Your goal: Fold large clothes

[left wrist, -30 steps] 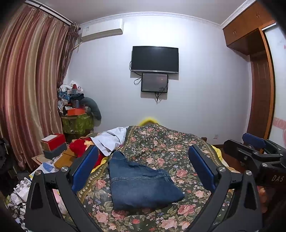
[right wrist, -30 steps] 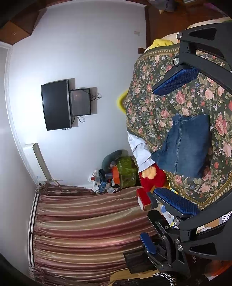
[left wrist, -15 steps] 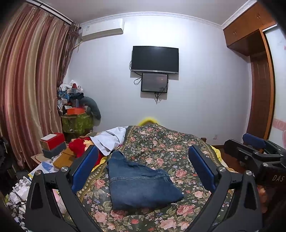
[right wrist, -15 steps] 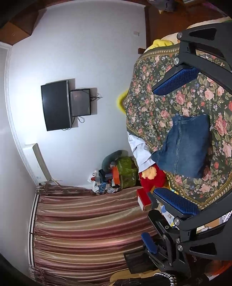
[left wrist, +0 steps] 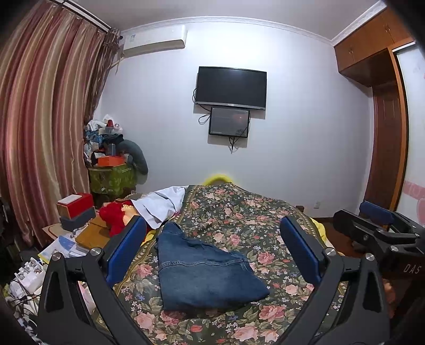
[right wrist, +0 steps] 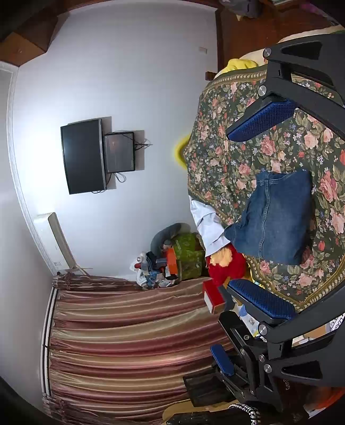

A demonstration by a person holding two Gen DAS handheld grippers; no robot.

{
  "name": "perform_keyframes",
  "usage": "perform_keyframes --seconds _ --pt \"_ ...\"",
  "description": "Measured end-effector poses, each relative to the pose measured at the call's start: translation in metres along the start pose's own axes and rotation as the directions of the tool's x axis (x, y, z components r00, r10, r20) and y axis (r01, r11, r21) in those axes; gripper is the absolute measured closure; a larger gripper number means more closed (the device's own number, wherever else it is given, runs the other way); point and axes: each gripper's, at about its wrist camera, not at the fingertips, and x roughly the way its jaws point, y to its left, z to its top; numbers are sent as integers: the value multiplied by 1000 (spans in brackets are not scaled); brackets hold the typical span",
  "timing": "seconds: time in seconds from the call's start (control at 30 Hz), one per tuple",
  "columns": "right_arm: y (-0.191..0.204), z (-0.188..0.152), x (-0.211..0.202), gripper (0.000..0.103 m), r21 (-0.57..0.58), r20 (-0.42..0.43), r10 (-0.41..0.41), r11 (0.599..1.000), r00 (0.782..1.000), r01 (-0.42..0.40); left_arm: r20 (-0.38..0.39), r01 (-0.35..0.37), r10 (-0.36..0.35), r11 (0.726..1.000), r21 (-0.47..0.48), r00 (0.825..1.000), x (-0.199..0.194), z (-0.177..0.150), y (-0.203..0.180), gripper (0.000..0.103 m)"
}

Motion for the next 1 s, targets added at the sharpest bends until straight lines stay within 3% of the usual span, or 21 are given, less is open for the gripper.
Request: perform_keyframes --seconds 1.0 --pt "-7 -1 3 0 -11 2 -14 1000 1000 14 -29 25 -26 999 -29 999 5 -1 -5 1"
